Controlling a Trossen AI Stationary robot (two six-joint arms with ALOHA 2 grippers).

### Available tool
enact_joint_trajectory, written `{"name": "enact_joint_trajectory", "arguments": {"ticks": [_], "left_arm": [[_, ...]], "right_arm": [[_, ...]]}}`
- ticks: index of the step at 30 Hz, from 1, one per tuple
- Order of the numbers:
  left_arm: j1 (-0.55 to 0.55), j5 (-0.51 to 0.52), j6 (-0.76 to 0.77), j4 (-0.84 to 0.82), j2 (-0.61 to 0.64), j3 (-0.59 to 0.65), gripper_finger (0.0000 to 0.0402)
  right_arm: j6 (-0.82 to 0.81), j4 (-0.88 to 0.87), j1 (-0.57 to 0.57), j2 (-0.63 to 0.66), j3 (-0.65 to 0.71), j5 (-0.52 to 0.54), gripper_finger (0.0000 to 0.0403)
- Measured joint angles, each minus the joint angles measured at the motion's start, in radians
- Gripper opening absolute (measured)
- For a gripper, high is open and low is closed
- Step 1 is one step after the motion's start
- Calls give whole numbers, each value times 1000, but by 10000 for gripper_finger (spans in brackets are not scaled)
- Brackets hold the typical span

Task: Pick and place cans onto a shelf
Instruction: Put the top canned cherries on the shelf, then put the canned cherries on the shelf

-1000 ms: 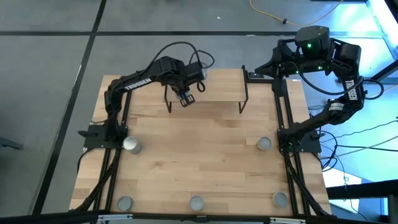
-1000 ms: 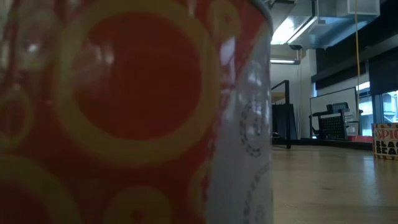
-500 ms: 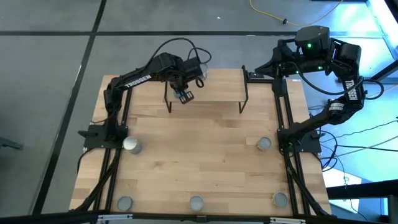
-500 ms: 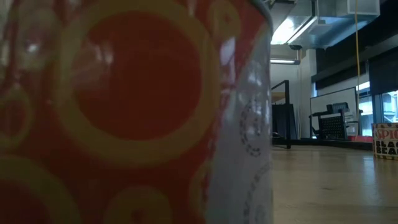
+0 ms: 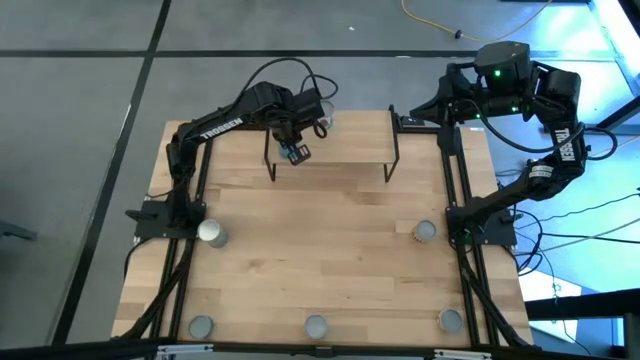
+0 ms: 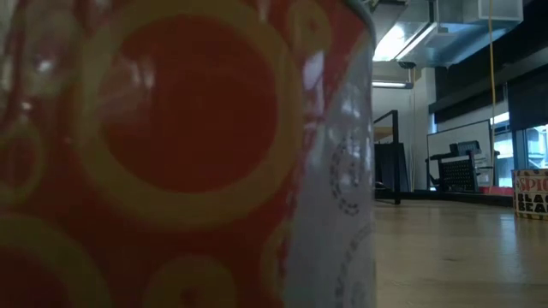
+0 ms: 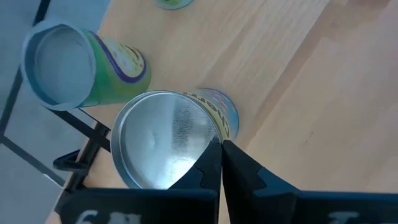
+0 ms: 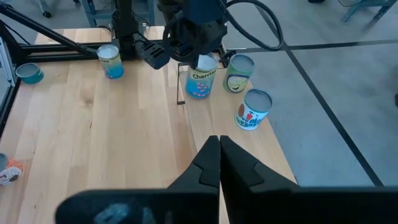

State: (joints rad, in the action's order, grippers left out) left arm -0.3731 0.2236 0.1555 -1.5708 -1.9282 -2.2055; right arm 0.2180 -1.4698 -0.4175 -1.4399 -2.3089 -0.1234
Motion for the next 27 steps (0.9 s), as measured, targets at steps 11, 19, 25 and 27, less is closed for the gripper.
{"name": "enact_joint_trajectory", "arguments": {"ticks": [11,19,25,27], "left_arm": [[-6,2,0,0,0,0,13],[-6,40,-5,0,1,0,45],[-1,7,-6,-1,1,-2,55],[7,-48,2,-1,1,-25,53]], "right_arm": [[0,1,0,0,0,0,4],[0,1,0,0,0,0,4],[0,7,0,0,0,0,4],[0,9,0,0,0,0,4]]}}
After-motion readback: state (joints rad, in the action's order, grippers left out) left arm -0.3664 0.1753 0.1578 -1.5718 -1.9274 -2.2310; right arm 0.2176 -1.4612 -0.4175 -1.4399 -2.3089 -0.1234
